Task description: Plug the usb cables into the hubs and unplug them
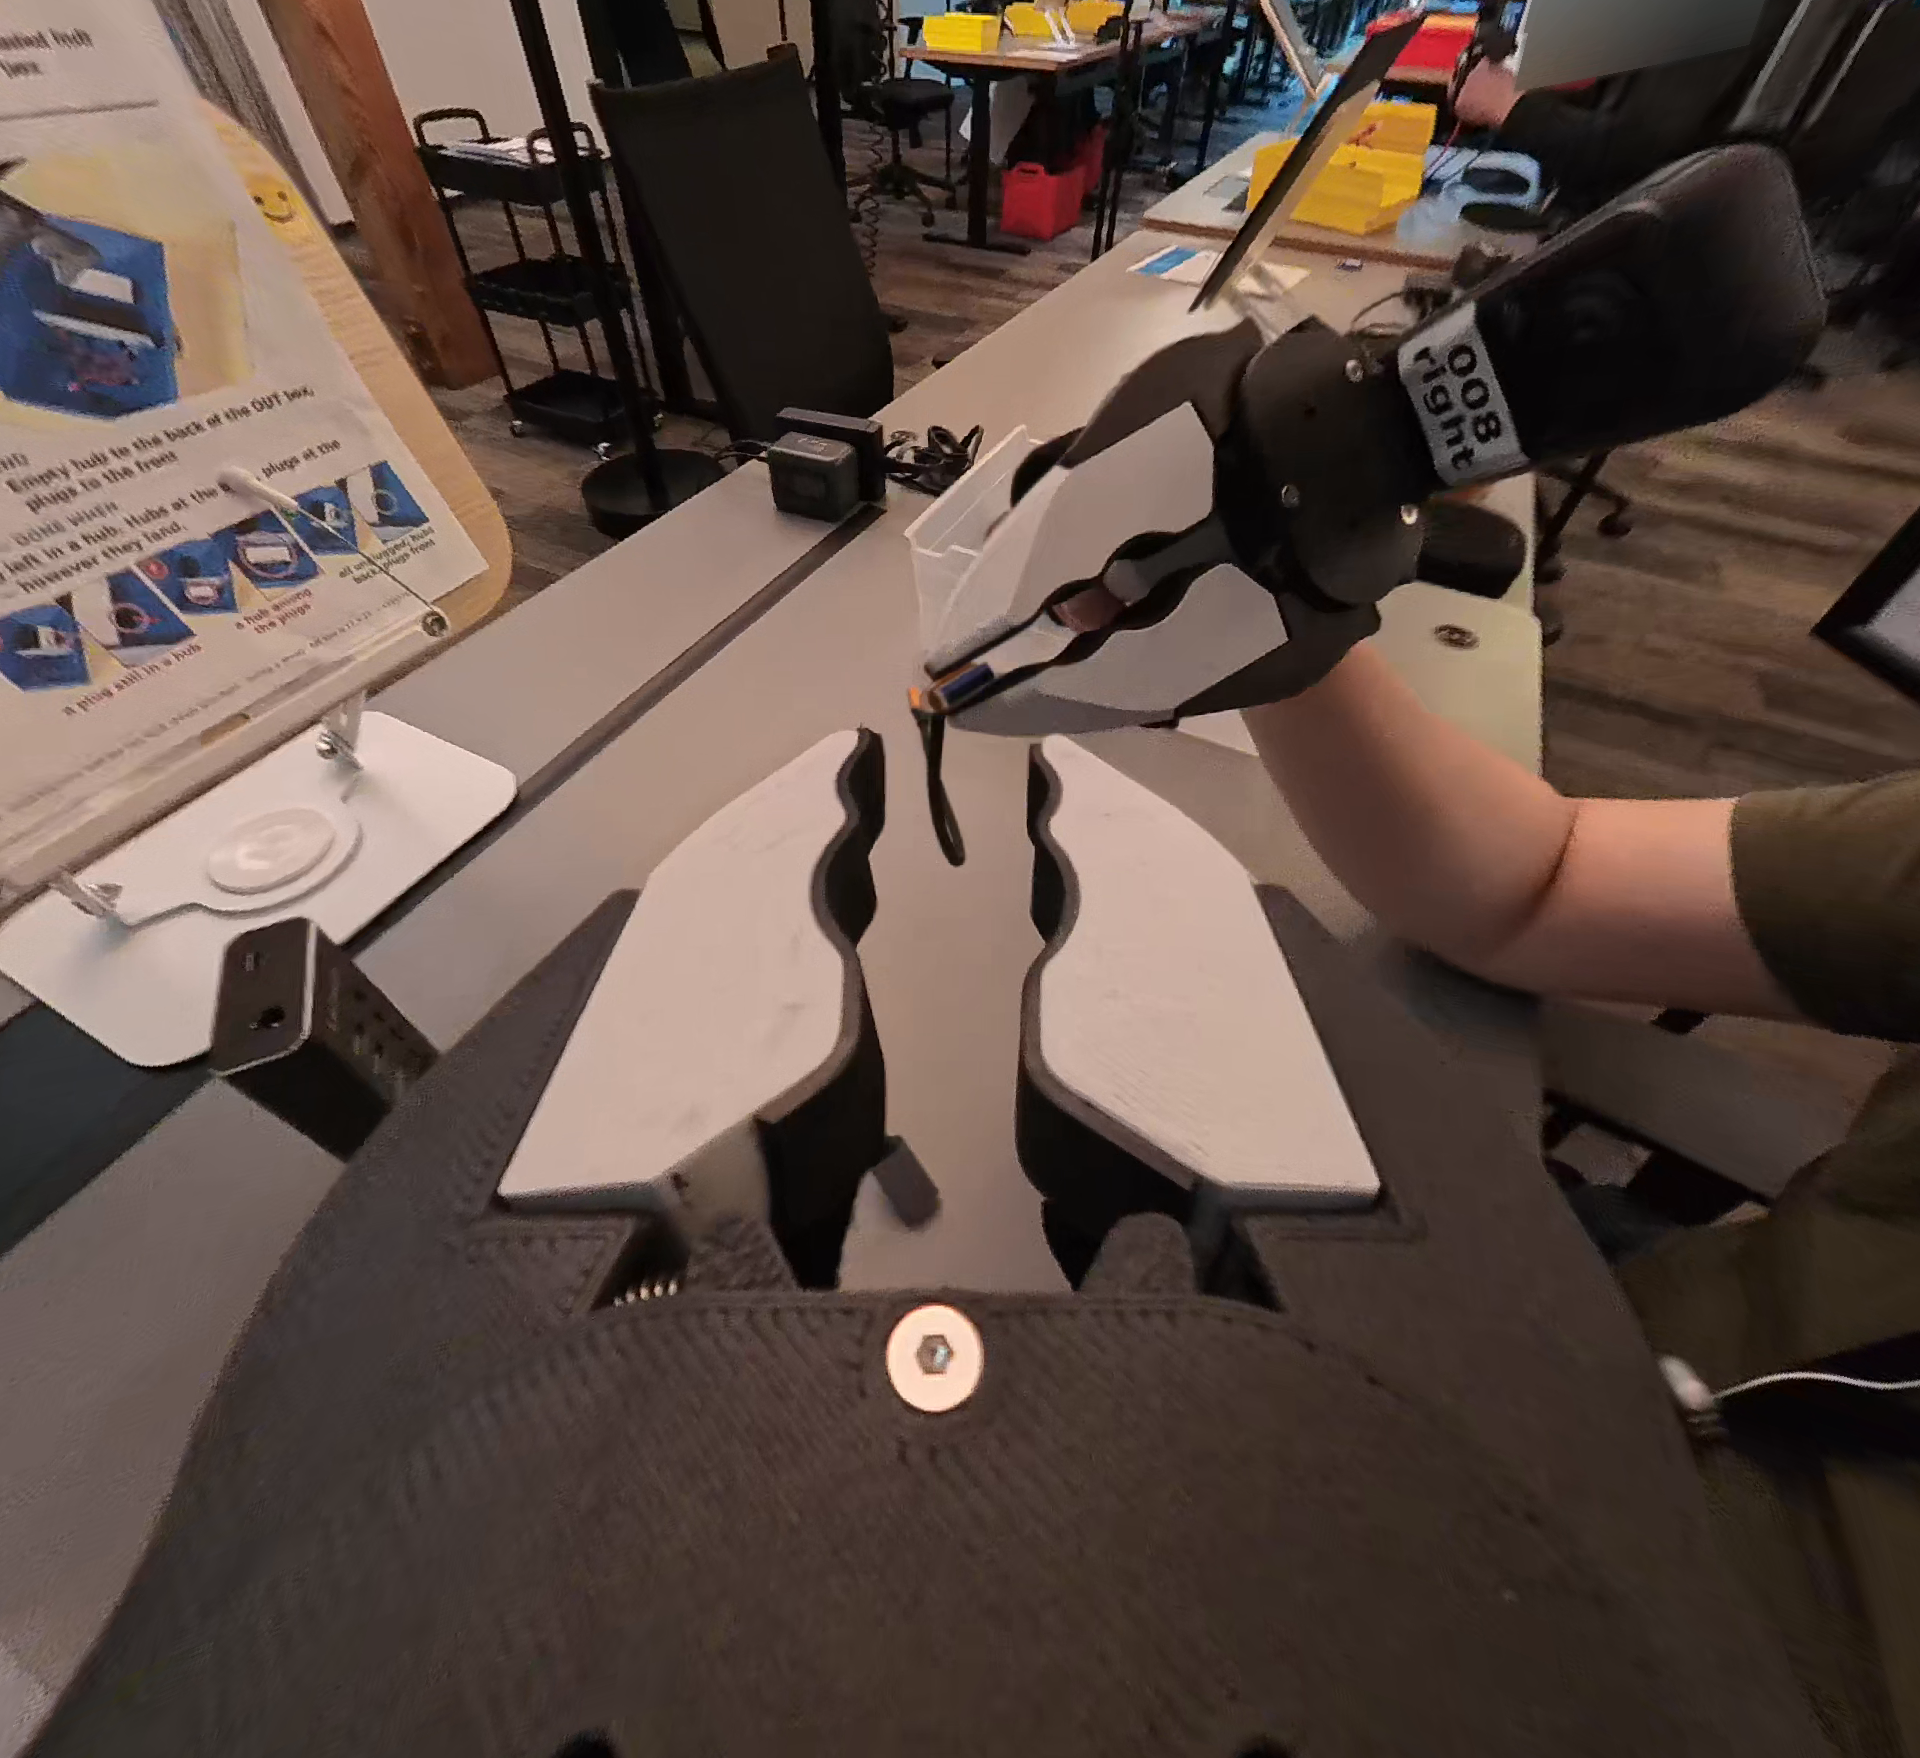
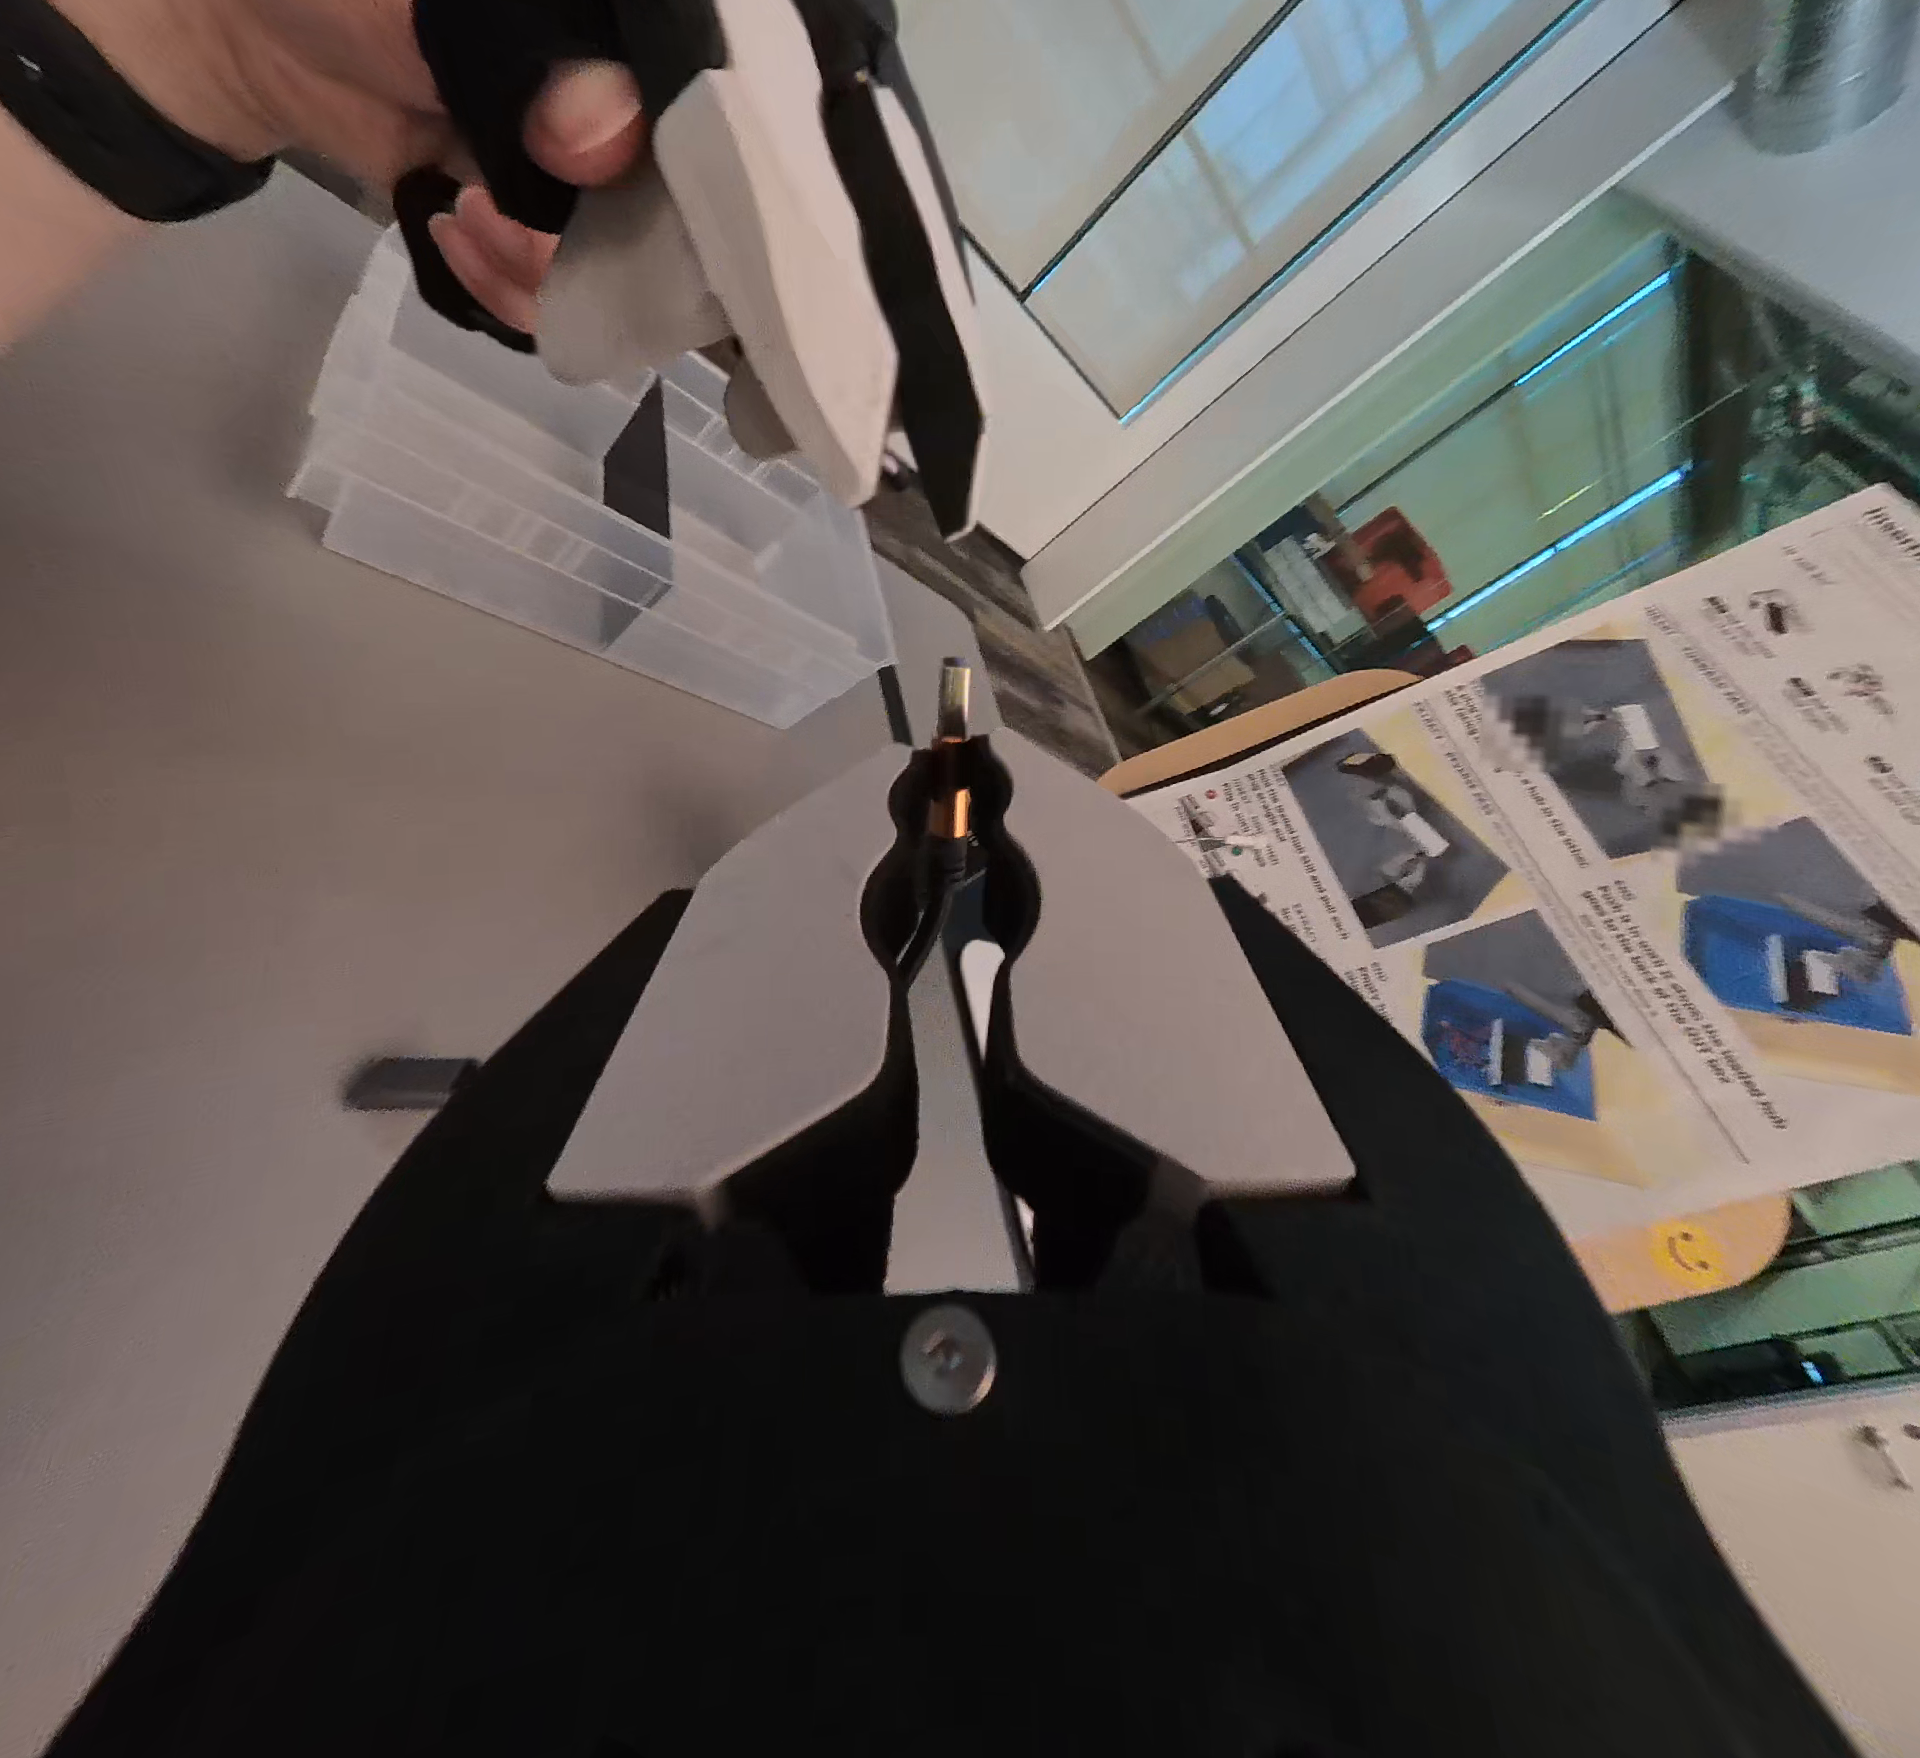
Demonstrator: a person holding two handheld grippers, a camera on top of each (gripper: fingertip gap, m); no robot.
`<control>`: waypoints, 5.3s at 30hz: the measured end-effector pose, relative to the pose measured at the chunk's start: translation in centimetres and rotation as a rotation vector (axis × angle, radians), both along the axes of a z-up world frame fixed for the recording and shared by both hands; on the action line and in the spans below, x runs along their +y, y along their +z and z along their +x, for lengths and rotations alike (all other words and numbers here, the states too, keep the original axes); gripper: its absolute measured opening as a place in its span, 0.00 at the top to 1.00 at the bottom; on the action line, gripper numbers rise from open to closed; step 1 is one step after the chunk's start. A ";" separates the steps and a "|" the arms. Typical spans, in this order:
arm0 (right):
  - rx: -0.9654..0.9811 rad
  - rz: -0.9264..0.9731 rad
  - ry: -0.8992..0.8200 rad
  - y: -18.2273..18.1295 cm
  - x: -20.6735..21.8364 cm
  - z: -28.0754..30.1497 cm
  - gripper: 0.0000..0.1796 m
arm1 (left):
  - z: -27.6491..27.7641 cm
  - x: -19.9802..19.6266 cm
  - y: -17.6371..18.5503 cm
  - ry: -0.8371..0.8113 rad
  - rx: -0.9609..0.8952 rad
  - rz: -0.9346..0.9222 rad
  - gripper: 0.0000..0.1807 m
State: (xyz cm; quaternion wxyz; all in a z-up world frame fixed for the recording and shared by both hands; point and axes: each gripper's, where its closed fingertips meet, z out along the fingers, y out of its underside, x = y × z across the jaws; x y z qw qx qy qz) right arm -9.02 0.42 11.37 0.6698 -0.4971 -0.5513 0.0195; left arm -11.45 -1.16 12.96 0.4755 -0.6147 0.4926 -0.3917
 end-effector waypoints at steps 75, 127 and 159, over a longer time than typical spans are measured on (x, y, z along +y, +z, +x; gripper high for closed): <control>0.572 -0.174 0.606 4.8 -6.0 -0.7 0.86 | 1.2 -4.5 2.2 -0.333 -0.158 0.181 0.93; 0.103 0.419 0.177 1.2 -3.0 -0.7 0.91 | 2.5 -1.2 -0.7 -0.401 -0.196 -0.431 0.96; 0.266 0.384 0.064 4.6 -2.1 5.2 0.91 | -4.5 17.6 -11.3 0.432 0.026 0.176 0.66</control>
